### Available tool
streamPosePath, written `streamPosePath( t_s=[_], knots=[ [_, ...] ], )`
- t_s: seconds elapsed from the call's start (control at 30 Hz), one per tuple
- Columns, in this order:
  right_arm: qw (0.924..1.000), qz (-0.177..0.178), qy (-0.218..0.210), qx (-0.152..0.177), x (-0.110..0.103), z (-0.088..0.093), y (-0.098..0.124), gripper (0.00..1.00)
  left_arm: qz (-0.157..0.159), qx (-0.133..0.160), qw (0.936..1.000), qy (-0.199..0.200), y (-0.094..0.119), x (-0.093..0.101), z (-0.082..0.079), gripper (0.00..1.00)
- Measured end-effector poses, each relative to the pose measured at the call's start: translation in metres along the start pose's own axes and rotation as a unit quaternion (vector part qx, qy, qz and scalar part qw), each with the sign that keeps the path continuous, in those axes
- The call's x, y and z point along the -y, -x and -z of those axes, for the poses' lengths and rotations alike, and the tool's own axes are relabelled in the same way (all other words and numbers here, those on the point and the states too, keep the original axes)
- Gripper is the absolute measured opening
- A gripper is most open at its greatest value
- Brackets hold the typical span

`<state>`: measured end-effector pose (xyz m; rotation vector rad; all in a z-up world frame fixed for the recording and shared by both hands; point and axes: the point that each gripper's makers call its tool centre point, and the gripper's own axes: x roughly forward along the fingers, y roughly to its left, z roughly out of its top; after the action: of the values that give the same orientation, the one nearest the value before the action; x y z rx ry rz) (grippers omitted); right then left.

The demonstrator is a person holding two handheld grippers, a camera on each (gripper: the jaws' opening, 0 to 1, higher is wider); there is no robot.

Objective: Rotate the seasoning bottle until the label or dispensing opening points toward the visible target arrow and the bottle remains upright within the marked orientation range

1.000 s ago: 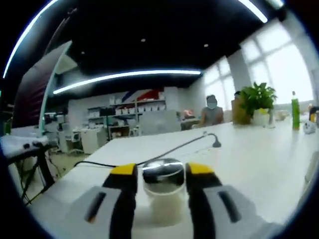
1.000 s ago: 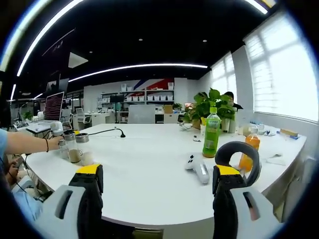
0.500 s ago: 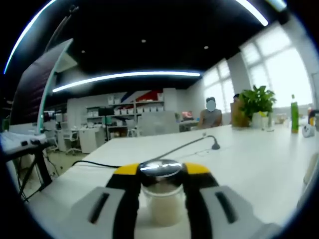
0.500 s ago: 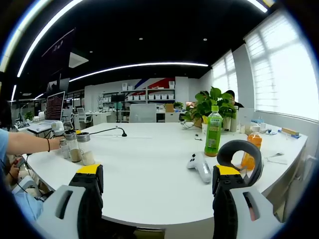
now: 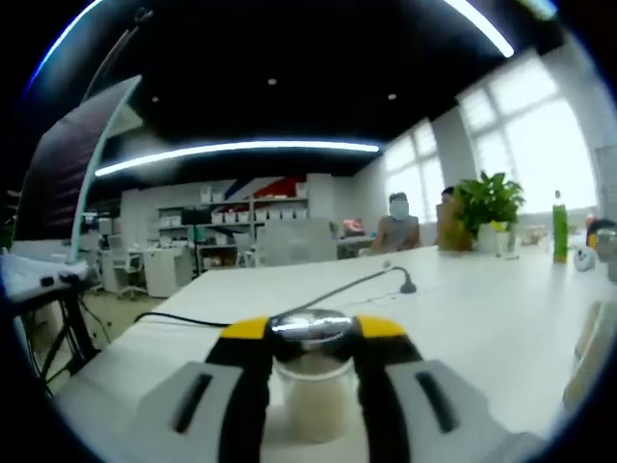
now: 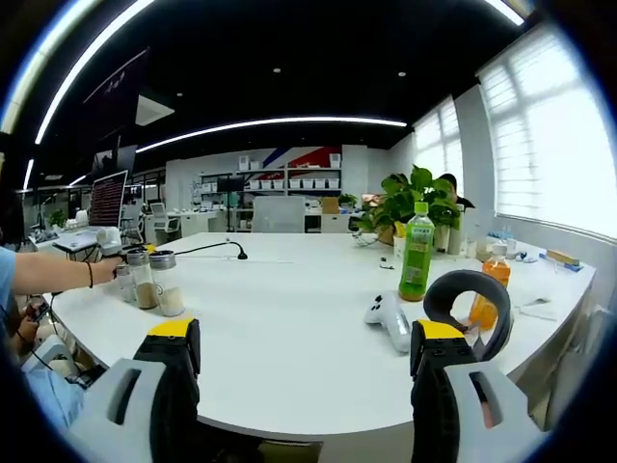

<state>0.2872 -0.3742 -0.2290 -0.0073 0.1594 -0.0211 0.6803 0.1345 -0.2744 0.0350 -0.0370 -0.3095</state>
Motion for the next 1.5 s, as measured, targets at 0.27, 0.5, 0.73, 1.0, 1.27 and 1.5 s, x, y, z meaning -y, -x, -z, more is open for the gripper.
streamPosePath(
  t_s=[0.27,0.5,0.73,1.0,1.27,1.5],
  knots=[
    [1.0000,-0.003,0.000,-0.005,-0.002,0.002,-0.001,0.93,0.004,0.007,0.9999,0.006,0.008,0.001,0.001,0.34],
    [1.0000,-0.007,0.003,-0.004,-0.005,0.001,-0.001,0.93,0.033,0.022,0.9992,0.010,0.021,0.010,-0.003,0.34],
    [1.0000,-0.006,0.003,-0.004,-0.006,0.001,-0.002,0.93,0.062,0.040,0.9971,-0.020,0.046,0.025,-0.011,0.34],
    [0.9999,-0.011,0.006,-0.004,-0.009,0.000,-0.003,0.93,0.065,0.034,0.9972,-0.014,0.069,0.030,-0.011,0.34],
    [0.9999,-0.013,-0.001,0.002,-0.009,-0.003,-0.003,0.93,0.090,0.047,0.9948,-0.013,0.091,0.036,-0.014,0.34],
    [0.9999,-0.015,0.001,-0.003,-0.010,-0.002,-0.005,0.93,0.099,0.056,0.9935,0.009,0.114,0.040,-0.022,0.34]
  ],
)
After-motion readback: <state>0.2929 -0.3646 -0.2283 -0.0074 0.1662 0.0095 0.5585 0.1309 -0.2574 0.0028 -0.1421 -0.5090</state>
